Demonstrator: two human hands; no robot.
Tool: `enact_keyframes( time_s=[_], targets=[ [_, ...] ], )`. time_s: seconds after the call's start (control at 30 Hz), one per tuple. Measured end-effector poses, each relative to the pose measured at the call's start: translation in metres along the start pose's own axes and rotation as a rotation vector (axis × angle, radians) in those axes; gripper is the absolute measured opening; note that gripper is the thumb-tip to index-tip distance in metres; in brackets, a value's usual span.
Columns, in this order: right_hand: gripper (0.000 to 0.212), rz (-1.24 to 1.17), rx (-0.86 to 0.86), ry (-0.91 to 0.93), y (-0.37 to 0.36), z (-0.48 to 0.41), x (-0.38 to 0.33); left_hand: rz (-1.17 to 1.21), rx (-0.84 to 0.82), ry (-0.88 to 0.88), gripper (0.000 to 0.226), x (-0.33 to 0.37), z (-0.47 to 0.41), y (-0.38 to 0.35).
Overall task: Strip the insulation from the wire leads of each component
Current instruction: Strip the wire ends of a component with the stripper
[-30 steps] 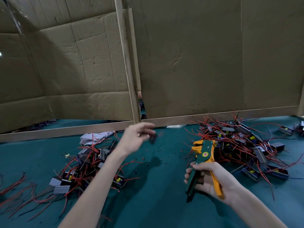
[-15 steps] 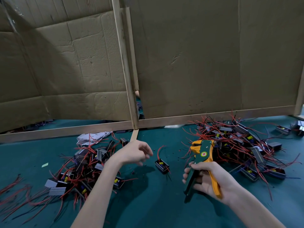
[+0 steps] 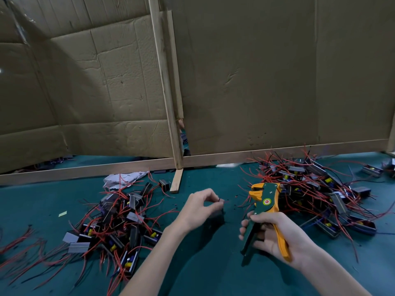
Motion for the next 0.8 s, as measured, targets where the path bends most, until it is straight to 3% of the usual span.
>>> enact_keyframes(
  time_s=[0.13,0.3,0.8],
  targets=[
    [0.022,0.031,-0.094,0.037,-0.007,0.005,-0.003,0.333,0.089,-0.009,0.011,0.018,-0.004,0.003],
    [0.031,0.101,-0.213,0.114,-0.010,0.011,-0.004,0.472,0.047,-0.003,0.010,0.033,-0.004,0.012],
    [0.043,0.254,-0.318,0.136,-0.010,0.015,-0.006,0.455,-0.033,0.009,0.012,0.048,0.002,0.020]
  ],
)
Point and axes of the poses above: each hand's wrist, its own z-axis away from the middle knuckle, its own y-axis out of the back of the hand, x = y × z, the point moved 1 cm from there along -z, towards the middle knuckle, and after that the axes turned 12 degrees about z, right-handed, at the moved point
